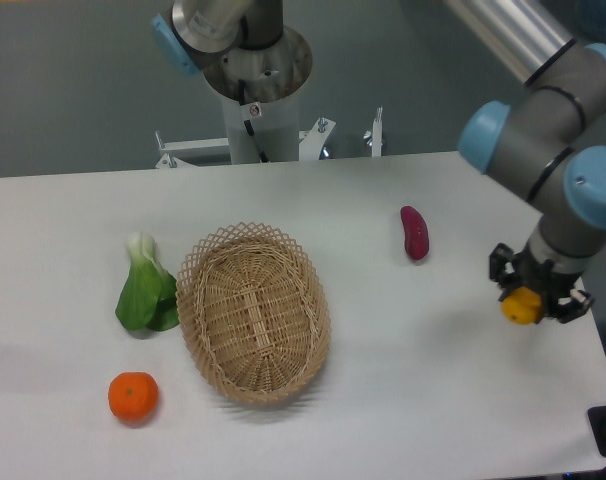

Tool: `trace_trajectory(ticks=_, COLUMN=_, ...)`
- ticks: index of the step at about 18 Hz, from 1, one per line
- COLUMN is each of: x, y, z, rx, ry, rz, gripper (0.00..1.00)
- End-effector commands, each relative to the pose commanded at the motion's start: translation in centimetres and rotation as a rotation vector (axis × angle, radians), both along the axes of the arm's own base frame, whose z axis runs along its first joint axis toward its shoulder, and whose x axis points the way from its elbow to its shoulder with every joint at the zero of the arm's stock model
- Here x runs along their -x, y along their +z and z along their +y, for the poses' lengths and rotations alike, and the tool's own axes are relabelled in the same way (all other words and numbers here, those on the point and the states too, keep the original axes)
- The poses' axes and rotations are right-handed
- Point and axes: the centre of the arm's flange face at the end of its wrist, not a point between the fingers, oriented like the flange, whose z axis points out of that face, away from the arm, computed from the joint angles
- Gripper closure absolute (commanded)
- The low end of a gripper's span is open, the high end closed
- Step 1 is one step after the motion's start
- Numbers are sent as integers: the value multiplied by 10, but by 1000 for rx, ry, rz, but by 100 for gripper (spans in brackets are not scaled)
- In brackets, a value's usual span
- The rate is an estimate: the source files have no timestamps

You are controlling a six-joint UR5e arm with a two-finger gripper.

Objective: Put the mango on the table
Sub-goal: 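Carry the yellow mango toward the basket, beside the purple sweet potato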

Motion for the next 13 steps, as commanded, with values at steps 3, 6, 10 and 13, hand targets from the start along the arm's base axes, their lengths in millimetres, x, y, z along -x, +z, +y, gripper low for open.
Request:
trace_trajectory(ticks=3, x=-52, y=-13, z=5, rx=5, ry=-51, rz=-8, gripper=59)
trace_trajectory(ticks=6, x=-83, y=-25, z=14, rx=-26, ry=-92, rz=48, gripper=59)
trace_trajectory(ticks=10, x=-120, y=-42, z=12, rx=-17, ry=-126, rz=31, gripper=59)
trace_trajectory(ticks=13, x=-152, y=-57, z=9, rx=5, ry=-163, rz=-6, gripper=59)
